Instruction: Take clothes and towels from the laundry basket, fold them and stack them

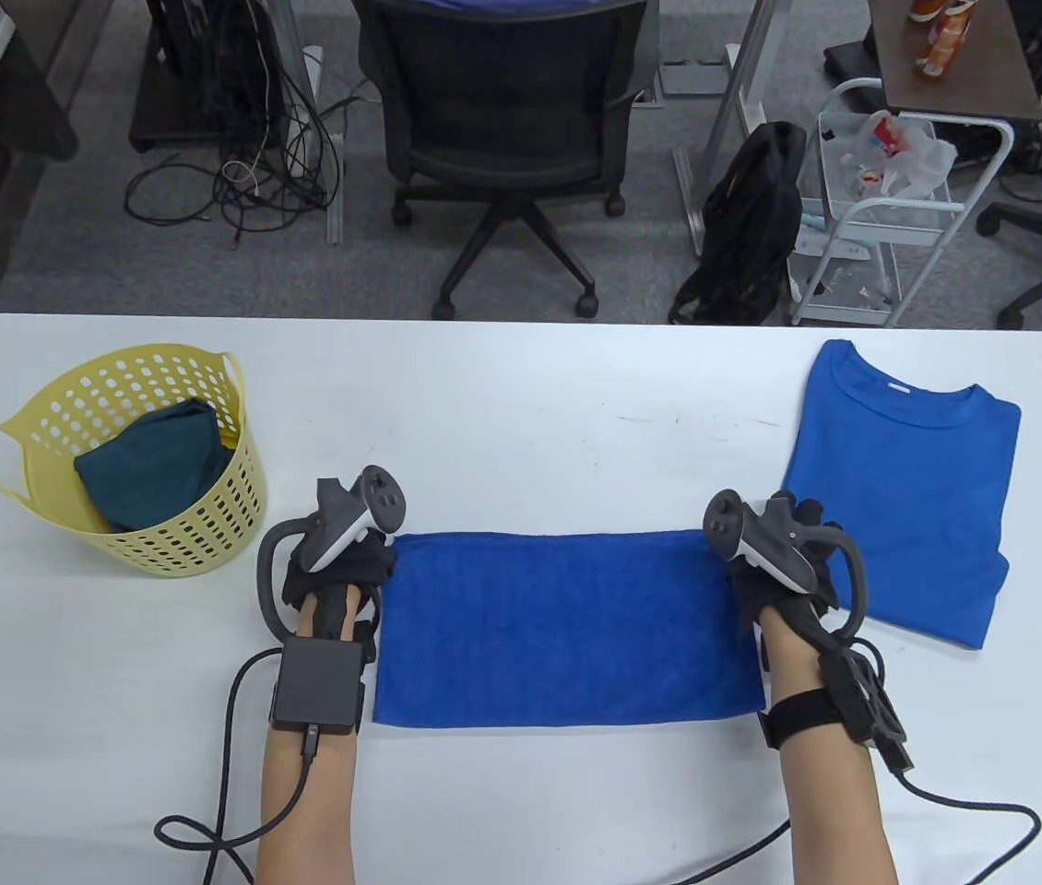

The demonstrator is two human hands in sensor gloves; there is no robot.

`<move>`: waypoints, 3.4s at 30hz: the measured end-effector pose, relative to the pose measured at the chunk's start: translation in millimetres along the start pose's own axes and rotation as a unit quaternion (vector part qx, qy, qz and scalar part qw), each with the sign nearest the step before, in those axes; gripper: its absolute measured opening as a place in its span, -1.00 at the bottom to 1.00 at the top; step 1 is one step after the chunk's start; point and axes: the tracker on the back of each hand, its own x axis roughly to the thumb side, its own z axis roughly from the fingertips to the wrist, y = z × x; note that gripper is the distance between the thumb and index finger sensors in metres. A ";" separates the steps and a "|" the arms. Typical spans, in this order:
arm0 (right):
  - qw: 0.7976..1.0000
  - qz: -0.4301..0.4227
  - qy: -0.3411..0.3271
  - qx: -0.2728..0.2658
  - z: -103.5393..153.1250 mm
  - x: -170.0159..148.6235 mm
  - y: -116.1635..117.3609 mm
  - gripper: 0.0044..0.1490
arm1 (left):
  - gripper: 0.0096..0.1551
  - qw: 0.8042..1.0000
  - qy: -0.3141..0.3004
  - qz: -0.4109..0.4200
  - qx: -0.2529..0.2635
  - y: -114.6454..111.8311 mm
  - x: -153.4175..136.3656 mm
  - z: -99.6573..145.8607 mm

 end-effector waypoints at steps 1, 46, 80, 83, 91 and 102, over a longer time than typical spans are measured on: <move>1.000 0.007 0.002 -0.017 2.7 -1.3 -0.9 -0.43 | -0.55 1.000 0.007 -0.007 0.012 -0.5 0.3 2.6; 0.827 -0.515 -0.024 0.224 54.6 -39.7 11.6 -0.28 | -0.15 0.959 -0.138 0.111 0.223 -33.2 -93.4 142.7; 0.953 -0.278 -0.117 0.039 96.0 -60.3 -51.8 0.07 | -0.13 0.963 -0.149 0.101 0.200 -35.1 -92.4 138.3; 0.956 -0.243 -0.163 0.026 109.8 -13.3 -85.8 0.10 | -0.13 0.963 -0.152 0.101 0.199 -35.4 -91.6 138.3; 0.950 -0.107 -0.274 0.108 117.5 174.1 -73.8 0.11 | -0.13 0.962 -0.155 0.098 0.202 -36.7 -92.6 139.6; 0.955 -0.067 -0.269 0.109 122.5 220.7 -55.6 0.08 | -0.11 0.967 -0.152 0.080 0.190 -40.7 -90.0 137.4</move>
